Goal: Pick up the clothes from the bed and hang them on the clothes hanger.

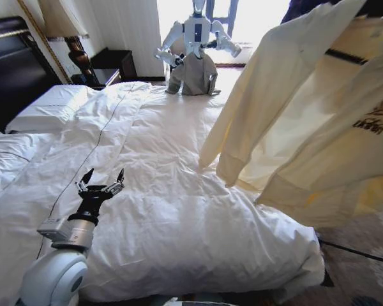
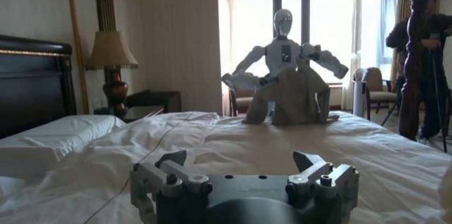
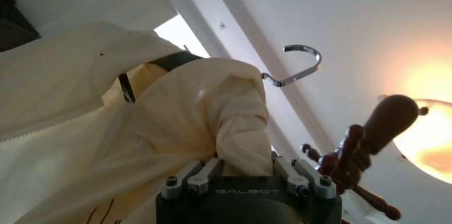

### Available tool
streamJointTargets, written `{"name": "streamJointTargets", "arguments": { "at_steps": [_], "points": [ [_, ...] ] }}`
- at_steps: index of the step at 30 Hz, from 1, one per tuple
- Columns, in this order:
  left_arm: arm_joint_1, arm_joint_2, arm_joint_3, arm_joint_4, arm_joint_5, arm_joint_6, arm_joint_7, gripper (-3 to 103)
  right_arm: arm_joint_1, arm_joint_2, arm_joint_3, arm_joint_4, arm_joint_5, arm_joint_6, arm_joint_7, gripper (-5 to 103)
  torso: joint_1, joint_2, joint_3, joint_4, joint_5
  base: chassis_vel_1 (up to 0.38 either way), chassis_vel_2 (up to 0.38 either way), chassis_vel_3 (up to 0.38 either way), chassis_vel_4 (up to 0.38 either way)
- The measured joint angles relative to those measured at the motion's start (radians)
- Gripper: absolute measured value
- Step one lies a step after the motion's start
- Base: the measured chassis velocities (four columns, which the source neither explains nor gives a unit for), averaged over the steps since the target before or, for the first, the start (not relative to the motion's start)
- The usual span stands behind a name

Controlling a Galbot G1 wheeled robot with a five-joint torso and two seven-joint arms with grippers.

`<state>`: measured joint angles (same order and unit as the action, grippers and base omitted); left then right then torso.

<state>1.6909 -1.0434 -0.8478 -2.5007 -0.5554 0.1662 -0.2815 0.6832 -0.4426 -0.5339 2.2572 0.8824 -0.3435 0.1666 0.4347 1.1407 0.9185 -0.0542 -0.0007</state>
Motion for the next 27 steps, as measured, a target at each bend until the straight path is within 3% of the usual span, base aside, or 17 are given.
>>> {"name": "streamJointTargets", "arguments": {
  "at_steps": [4, 8, 12, 14, 19, 27],
  "points": [
    [0.0, 0.001, -0.003, 0.0, -0.001, 0.002, 0.002, 100, -0.019, 0.003, 0.051, -0.067, -0.001, -0.009, -0.014, 20, 0.0, 0.0, 0.0, 0.0006, 0.0, 0.0, 0.0, 0.0, 0.0],
    [-0.005, 0.003, -0.005, 0.0, -0.004, 0.011, 0.002, 100, -0.036, -0.021, 0.097, -0.127, 0.003, -0.015, -0.035, 20, 0.0, 0.0, 0.0, -0.0004, 0.0004, 0.0, 0.0, 0.0, 0.0],
    [-0.013, 0.003, -0.005, 0.001, -0.012, 0.024, 0.001, 100, -0.04, -0.087, 0.104, -0.139, 0.019, -0.012, -0.057, 20, 0.0, 0.0, 0.0, -0.0001, 0.0003, 0.0, 0.0, 0.0, 0.0],
    [-0.017, 0.002, -0.001, 0.001, -0.017, 0.029, 0.001, 100, -0.033, -0.137, 0.079, -0.148, 0.022, 0.004, -0.07, 20, 0.0, 0.0, 0.0, -0.0004, 0.0, 0.0, 0.0, 0.0, 0.0],
    [-0.03, -0.001, 0.017, 0.001, -0.02, 0.032, 0.0, 100, -0.016, -0.182, 0.013, -0.167, 0.013, 0.019, -0.084, 20, 0.0, 0.0, 0.0, -0.0006, 0.0005, 0.0, 0.0, 0.0, 0.0],
    [-0.038, -0.002, 0.035, 0.001, -0.019, 0.033, 0.0, 100, -0.015, -0.174, -0.048, -0.231, 0.014, 0.013, -0.106, 20, 0.0, 0.0, 0.0, -0.0003, 0.0003, 0.0, 0.0, 0.0, 0.0]
  ]
}}
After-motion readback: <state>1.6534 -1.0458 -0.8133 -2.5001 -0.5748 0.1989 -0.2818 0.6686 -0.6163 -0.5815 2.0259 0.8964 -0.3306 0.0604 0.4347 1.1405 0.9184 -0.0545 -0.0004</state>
